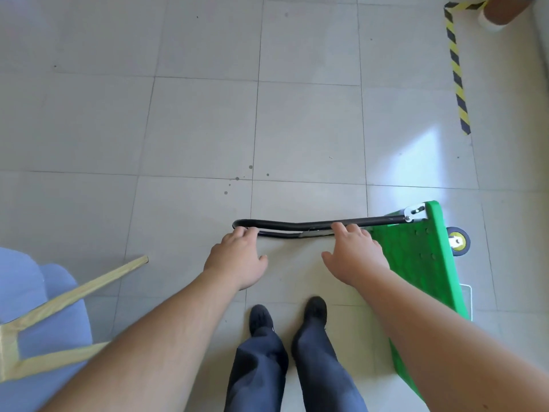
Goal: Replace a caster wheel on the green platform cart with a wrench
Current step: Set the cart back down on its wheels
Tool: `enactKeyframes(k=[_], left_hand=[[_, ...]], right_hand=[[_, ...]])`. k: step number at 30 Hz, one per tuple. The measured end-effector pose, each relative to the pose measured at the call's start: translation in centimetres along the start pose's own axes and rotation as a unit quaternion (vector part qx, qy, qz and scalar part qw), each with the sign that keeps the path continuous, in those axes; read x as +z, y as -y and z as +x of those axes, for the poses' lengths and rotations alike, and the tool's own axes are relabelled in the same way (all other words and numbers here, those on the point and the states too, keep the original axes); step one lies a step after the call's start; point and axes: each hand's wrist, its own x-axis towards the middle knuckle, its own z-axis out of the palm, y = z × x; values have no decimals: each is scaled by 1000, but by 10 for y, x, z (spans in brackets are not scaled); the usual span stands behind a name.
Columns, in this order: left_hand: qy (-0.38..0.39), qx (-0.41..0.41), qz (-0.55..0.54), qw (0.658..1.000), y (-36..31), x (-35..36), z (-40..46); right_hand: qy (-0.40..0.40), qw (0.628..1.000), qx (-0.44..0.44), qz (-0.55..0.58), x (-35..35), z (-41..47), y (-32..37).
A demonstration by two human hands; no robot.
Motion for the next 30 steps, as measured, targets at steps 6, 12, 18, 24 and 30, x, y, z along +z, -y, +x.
enactKeyframes(k=[6,12,18,24,30], left_hand=[[10,-21,-37,999,1,22,50],[-7,-38,-64,997,-3,45,102],[-46,-42,-69,996,3,83,158],[-41,-28,-16,999,26,122,213],[-52,-27,35,998,43,138,246]], right_hand=[[22,1000,-9,-7,29,50,-9],[16,998,-57,-33,57,110,-17],[18,990,-94,-101,94,167,-28],[32,985,-97,-138,134,213,-30],[27,979,-92,-181,149,234,-24]])
